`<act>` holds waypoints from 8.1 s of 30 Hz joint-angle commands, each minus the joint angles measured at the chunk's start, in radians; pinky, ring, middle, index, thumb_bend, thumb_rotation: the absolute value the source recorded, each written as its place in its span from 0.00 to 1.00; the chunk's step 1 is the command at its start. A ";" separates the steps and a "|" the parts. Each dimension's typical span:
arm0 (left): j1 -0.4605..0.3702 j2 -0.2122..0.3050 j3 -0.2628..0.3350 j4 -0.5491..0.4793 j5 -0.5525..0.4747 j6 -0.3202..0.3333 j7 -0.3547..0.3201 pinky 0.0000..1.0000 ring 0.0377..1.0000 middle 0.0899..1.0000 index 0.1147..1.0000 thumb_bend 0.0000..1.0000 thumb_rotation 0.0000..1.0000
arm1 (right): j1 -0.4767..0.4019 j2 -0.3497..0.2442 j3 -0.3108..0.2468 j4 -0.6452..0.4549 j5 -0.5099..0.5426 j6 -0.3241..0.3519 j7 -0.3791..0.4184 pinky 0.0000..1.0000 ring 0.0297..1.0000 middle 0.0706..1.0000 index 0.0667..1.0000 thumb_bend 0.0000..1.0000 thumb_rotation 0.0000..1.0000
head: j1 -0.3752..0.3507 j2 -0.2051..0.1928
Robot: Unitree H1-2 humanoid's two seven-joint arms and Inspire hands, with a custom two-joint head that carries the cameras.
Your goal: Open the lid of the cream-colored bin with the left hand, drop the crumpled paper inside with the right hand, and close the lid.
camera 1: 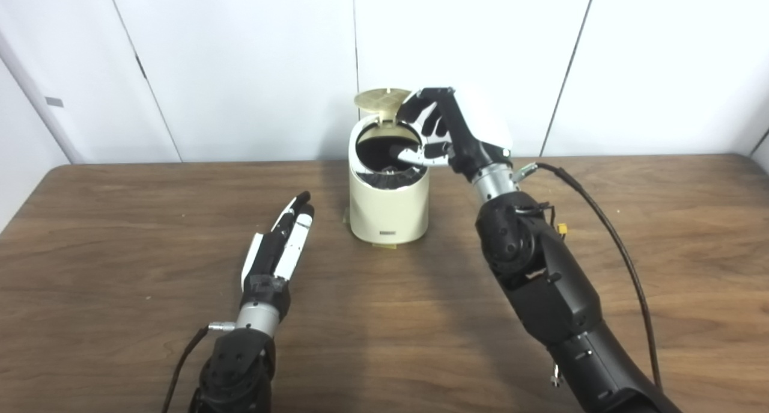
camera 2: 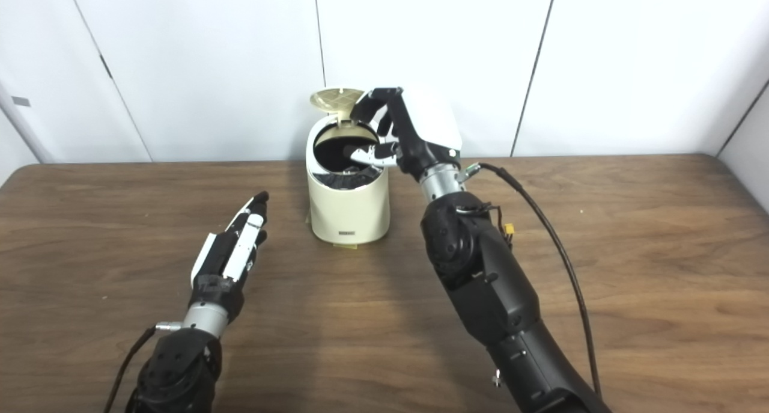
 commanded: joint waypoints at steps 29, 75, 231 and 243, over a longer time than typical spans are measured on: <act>-0.073 0.058 0.048 0.010 -0.040 -0.060 -0.018 1.00 0.99 0.97 1.00 0.43 0.80 | 0.253 0.013 -0.330 -0.356 0.270 0.185 0.064 0.41 0.43 0.47 0.45 0.51 0.00 | -0.064 -0.008; -0.107 0.112 0.050 -0.001 -0.034 -0.053 -0.035 0.98 0.98 0.96 1.00 0.42 0.84 | 0.529 0.022 -0.327 -0.233 0.659 -0.028 0.150 1.00 1.00 1.00 1.00 0.70 1.00 | -0.065 0.026; -0.294 0.256 -0.096 0.013 0.435 -0.258 -0.164 0.84 0.88 0.86 0.85 0.40 0.85 | 0.498 0.007 -0.216 -0.182 0.393 0.122 0.081 0.98 0.94 0.93 0.98 0.55 1.00 | -0.038 -0.047; -0.023 0.200 0.048 -0.058 0.205 -0.200 -0.135 0.93 0.92 0.89 0.96 0.38 0.92 | 0.506 -0.001 -0.228 -0.190 0.420 0.105 0.095 0.94 0.93 0.92 0.97 0.55 1.00 | -0.037 -0.047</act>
